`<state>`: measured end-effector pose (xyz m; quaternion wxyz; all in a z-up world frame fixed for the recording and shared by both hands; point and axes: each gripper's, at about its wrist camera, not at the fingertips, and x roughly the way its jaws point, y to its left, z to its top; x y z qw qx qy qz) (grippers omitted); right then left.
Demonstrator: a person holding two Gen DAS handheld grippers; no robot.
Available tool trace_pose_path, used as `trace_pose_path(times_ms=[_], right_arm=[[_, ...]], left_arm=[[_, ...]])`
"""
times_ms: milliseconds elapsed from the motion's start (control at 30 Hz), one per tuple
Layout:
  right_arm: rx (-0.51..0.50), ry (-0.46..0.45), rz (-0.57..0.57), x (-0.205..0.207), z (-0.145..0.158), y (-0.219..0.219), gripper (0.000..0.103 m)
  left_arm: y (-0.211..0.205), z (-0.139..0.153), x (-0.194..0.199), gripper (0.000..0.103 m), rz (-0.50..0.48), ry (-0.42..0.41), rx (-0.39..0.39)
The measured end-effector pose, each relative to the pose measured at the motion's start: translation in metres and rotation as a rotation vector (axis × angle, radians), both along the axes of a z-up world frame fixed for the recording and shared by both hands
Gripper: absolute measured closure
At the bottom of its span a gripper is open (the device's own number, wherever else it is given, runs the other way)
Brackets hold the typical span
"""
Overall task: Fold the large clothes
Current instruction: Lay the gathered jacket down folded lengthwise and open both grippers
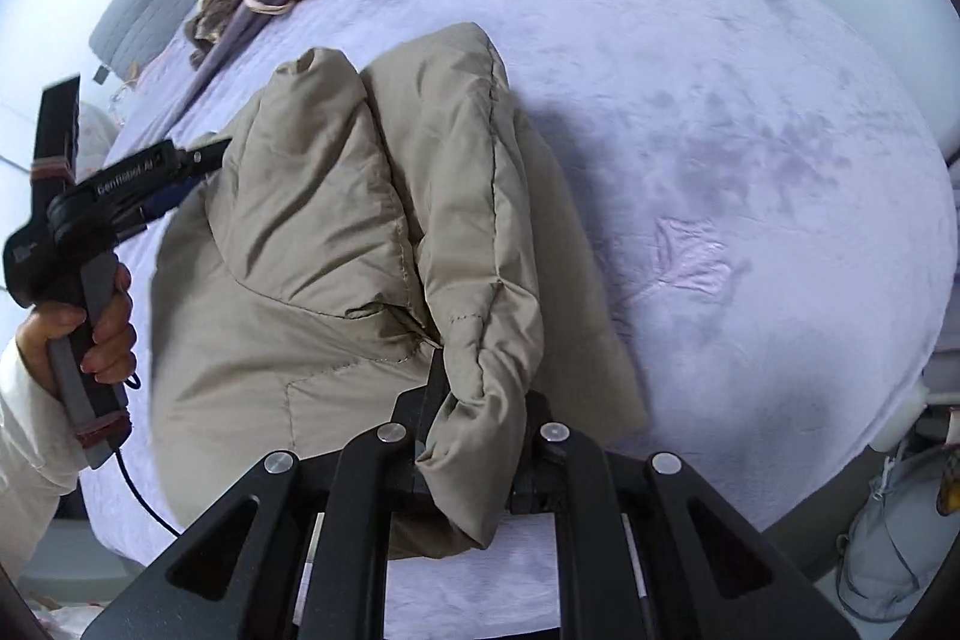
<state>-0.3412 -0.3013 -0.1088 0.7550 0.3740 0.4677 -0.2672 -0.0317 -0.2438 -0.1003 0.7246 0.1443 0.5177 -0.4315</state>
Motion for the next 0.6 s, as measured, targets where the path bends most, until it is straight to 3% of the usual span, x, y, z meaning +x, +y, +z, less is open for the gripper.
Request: trace_pose_path(times_ms=[133,233,333,433,600], right_arm=[[0.012,0.007,-0.069,-0.025,-0.017,-0.024,0.090],[0.034,0.010,-0.085,-0.031,-0.035,-0.042,0.086],[0.157,-0.024,-0.091,-0.036,-0.048,-0.056,0.082],[0.191,-0.057,-0.087,-0.046,-0.031,-0.065,0.070],[0.090,-0.154,-0.045,-0.059,0.019,-0.073,0.069]], left_arm=[[-0.048,-0.002,-0.031,0.036,-0.063,0.009,0.004],[-0.065,-0.011,-0.037,0.036,-0.058,0.017,0.024],[-0.066,-0.022,-0.033,0.036,-0.051,0.017,0.052],[-0.059,-0.027,-0.026,0.034,-0.035,0.027,0.057],[-0.053,-0.028,-0.023,0.034,-0.027,0.025,0.068]])
